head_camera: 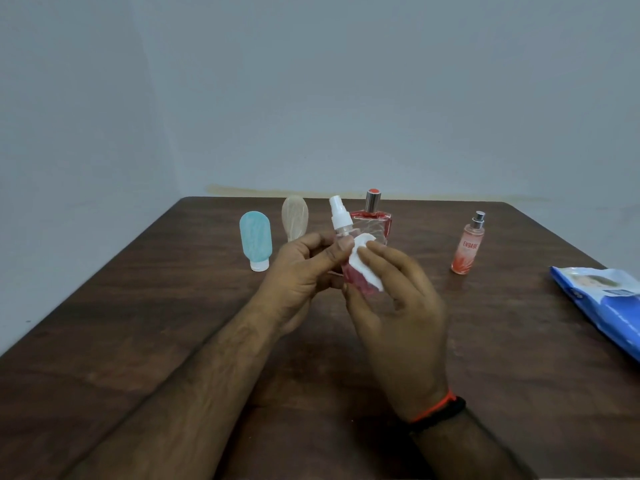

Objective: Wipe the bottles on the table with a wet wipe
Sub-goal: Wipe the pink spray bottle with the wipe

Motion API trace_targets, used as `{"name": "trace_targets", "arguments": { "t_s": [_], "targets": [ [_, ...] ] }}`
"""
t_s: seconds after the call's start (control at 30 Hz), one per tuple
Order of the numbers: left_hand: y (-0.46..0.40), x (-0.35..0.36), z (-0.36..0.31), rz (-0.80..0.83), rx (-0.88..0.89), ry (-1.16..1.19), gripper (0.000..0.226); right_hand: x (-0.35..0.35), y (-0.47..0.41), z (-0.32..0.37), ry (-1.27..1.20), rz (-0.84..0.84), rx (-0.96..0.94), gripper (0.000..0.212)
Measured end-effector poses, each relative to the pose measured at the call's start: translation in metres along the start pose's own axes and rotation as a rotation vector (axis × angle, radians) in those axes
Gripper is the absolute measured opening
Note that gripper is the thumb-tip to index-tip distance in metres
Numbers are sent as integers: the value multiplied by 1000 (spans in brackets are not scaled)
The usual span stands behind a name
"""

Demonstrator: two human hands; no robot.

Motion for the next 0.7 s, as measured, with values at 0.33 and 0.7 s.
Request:
{"name": "trace_targets", "arguments": {
  "t_s": [0.33,0.7],
  "targets": [
    [-1,-8,-3,-17,-23,219,28,-22,16,-17,-14,106,-45,33],
    [3,-3,-5,84,-31,242,40,-9,-30,2,-84,27,-54,34]
  ]
}}
Point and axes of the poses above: each hand's wrist, its own y-axis away from the middle knuckle, its own x-axis out of the palm, z = x × y, the point moved 6 cm from there along -y, towards the middle knuckle, and after that the axes turned 3 degrees about y, right-handed, at the moved point
